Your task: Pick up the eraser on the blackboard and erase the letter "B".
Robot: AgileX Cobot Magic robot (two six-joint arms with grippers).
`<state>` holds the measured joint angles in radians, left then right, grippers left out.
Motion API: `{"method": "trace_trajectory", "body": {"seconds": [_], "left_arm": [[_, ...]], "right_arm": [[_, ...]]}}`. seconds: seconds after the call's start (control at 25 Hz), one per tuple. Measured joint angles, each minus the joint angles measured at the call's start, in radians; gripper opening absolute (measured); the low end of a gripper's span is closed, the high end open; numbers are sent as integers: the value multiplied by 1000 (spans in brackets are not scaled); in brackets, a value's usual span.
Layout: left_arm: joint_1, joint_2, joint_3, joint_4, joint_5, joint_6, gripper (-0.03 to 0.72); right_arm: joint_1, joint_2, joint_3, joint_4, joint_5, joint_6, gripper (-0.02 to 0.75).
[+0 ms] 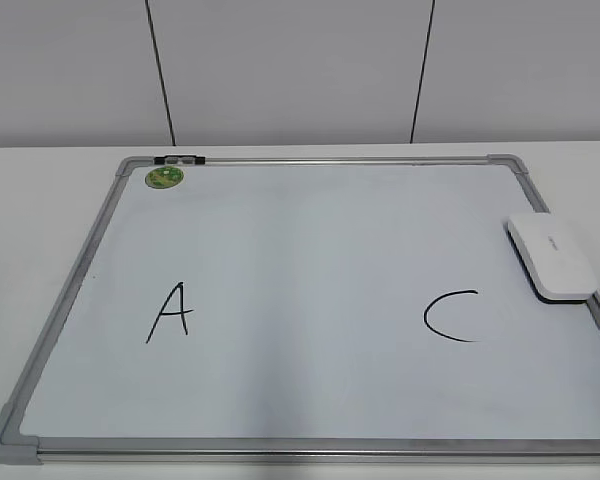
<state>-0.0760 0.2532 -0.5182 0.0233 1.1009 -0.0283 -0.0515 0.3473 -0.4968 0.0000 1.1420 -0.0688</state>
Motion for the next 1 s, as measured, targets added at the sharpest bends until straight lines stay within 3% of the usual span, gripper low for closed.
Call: {"method": "trace_trajectory", "body": {"seconds": [0.48,1.0], "left_arm": [[43,-172,0,0,-2,0,247],[59,-237,0,0,0,0,241]], "right_arm": [[0,-165,0,0,-1,0,592],[0,-364,0,0,4,0,592]]}}
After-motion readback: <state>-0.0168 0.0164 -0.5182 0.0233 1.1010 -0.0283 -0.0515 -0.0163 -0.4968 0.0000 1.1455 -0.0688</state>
